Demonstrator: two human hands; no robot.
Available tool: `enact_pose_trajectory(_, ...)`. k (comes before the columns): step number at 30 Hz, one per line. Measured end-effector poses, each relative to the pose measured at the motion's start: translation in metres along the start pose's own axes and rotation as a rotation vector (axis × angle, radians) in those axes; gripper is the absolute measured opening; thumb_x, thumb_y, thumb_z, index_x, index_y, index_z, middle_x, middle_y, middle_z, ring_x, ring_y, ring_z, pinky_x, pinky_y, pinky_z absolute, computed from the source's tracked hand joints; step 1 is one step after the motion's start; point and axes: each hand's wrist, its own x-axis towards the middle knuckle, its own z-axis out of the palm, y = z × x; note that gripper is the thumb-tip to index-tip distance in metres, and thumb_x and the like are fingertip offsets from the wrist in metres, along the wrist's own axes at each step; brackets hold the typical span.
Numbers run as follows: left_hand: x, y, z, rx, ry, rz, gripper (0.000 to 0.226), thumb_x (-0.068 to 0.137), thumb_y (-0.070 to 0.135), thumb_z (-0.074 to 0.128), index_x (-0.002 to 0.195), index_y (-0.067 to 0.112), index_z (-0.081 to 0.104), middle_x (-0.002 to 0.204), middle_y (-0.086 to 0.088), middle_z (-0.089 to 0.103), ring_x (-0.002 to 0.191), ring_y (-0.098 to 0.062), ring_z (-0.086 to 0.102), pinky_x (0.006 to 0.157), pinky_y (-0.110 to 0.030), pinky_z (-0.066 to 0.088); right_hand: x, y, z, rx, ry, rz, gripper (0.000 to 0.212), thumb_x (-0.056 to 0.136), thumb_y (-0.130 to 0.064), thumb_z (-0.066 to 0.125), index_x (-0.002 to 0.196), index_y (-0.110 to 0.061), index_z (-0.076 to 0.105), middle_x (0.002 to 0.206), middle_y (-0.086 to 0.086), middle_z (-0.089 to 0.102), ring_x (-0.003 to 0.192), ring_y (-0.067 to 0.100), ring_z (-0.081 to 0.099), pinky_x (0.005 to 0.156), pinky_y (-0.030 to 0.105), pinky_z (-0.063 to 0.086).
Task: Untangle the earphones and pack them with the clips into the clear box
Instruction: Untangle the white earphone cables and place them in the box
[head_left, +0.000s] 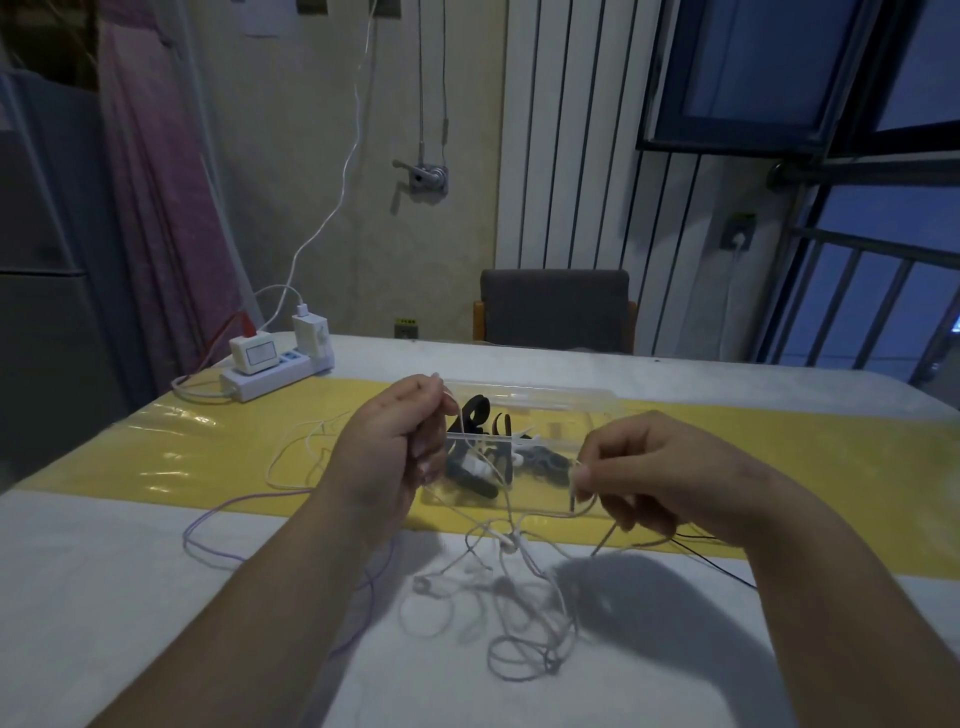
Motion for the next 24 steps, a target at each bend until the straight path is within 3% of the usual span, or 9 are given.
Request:
enact_pose_trajectory(2, 0.000, 0.001, 0.000, 0.197, 0.030, 0.014, 0.023, 0.080, 0.020, 0.060, 0.059, 0.013, 0.054, 0.050, -0.003, 0.034, 0.045, -0.017, 0.030, 0.042, -0.023, 0.025, 0.000, -0.001, 0.000, -0.009, 0.045, 0.022, 0.027, 0.089, -0.024, 0.068, 0.077, 0.000, 0.066, 0.054, 0.012, 0.055, 0.042, 0.016, 0.036, 0.039, 0.020, 0.028)
enact_pose_trajectory(5, -0.002, -0.003, -0.001, 1.036, 0.109, 0.052, 0.021, 0.080, 0.020, 0.058, 0.061, 0.013, 0.054, 0.050, 0.005, 0.046, 0.049, -0.016, 0.039, 0.049, -0.027, 0.029, -0.001, -0.001, -0.003, 0.017, 0.139, 0.001, 0.025, 0.090, -0.020, 0.064, 0.074, 0.000, 0.064, 0.050, 0.008, 0.051, 0.046, 0.018, 0.032, 0.039, 0.021, 0.024)
enact_pose_trajectory(7, -0.006, -0.009, 0.003, 1.477, 0.040, 0.119, 0.013, 0.079, 0.027, 0.056, 0.070, 0.019, 0.061, 0.063, 0.004, 0.058, 0.060, -0.015, 0.051, 0.053, -0.029, 0.036, -0.001, -0.002, -0.004, 0.070, 0.192, -0.019, 0.026, 0.091, -0.019, 0.061, 0.072, -0.003, 0.063, 0.049, 0.004, 0.048, 0.048, 0.019, 0.031, 0.041, 0.022, 0.023)
enact_pose_trajectory(9, -0.009, -0.013, 0.007, 1.496, -0.083, 0.186, 0.013, 0.079, 0.025, 0.055, 0.080, 0.025, 0.068, 0.078, 0.008, 0.064, 0.074, -0.013, 0.057, 0.061, -0.029, 0.045, 0.000, -0.004, -0.002, 0.109, 0.225, -0.038, 0.029, 0.094, -0.018, 0.056, 0.067, -0.010, 0.062, 0.050, 0.003, 0.046, 0.048, 0.016, 0.031, 0.041, 0.022, 0.023)
enact_pose_trajectory(12, -0.009, -0.013, 0.008, 1.375, -0.194, 0.286, 0.030, 0.074, 0.022, 0.051, 0.093, 0.029, 0.074, 0.091, 0.014, 0.066, 0.087, -0.007, 0.058, 0.075, -0.028, 0.049, 0.002, -0.005, 0.001, 0.157, 0.257, -0.074, 0.032, 0.096, -0.013, 0.048, 0.066, -0.012, 0.056, 0.051, 0.003, 0.044, 0.046, 0.014, 0.030, 0.042, 0.023, 0.023)
enact_pose_trajectory(16, -0.011, -0.016, 0.010, 1.142, -0.326, 0.222, 0.042, 0.066, 0.016, 0.048, 0.097, 0.031, 0.074, 0.098, 0.018, 0.065, 0.091, -0.001, 0.061, 0.079, -0.029, 0.052, 0.005, -0.004, 0.003, 0.194, 0.286, -0.112, 0.027, 0.097, -0.010, 0.040, 0.073, -0.007, 0.052, 0.053, 0.004, 0.048, 0.047, 0.014, 0.031, 0.043, 0.024, 0.023)
enact_pose_trajectory(19, -0.014, -0.019, 0.016, 1.229, -0.445, 0.135, 0.036, 0.078, 0.038, 0.053, 0.110, 0.036, 0.070, 0.104, 0.018, 0.067, 0.096, 0.005, 0.057, 0.079, -0.018, 0.046, 0.007, -0.004, 0.005, 0.242, 0.322, -0.121, 0.027, 0.097, -0.009, 0.038, 0.073, -0.007, 0.049, 0.055, 0.006, 0.049, 0.048, 0.015, 0.032, 0.043, 0.026, 0.023)
enact_pose_trajectory(21, -0.014, -0.024, 0.019, 1.331, -0.472, 0.136, 0.034, 0.086, 0.054, 0.055, 0.112, 0.035, 0.069, 0.103, 0.015, 0.068, 0.093, 0.003, 0.058, 0.078, -0.022, 0.048, 0.008, -0.002, 0.005, 0.308, 0.323, -0.129, 0.027, 0.097, -0.010, 0.037, 0.072, -0.008, 0.048, 0.055, 0.007, 0.048, 0.049, 0.016, 0.031, 0.044, 0.028, 0.022)
enact_pose_trajectory(24, -0.015, -0.034, 0.025, 1.468, -0.488, 0.256, 0.028, 0.089, 0.048, 0.058, 0.102, 0.027, 0.071, 0.095, 0.009, 0.069, 0.086, -0.005, 0.058, 0.072, -0.026, 0.045, 0.007, -0.001, 0.002, 0.388, 0.305, -0.128, 0.029, 0.097, -0.010, 0.034, 0.071, -0.008, 0.047, 0.055, 0.009, 0.045, 0.049, 0.018, 0.029, 0.045, 0.031, 0.021)
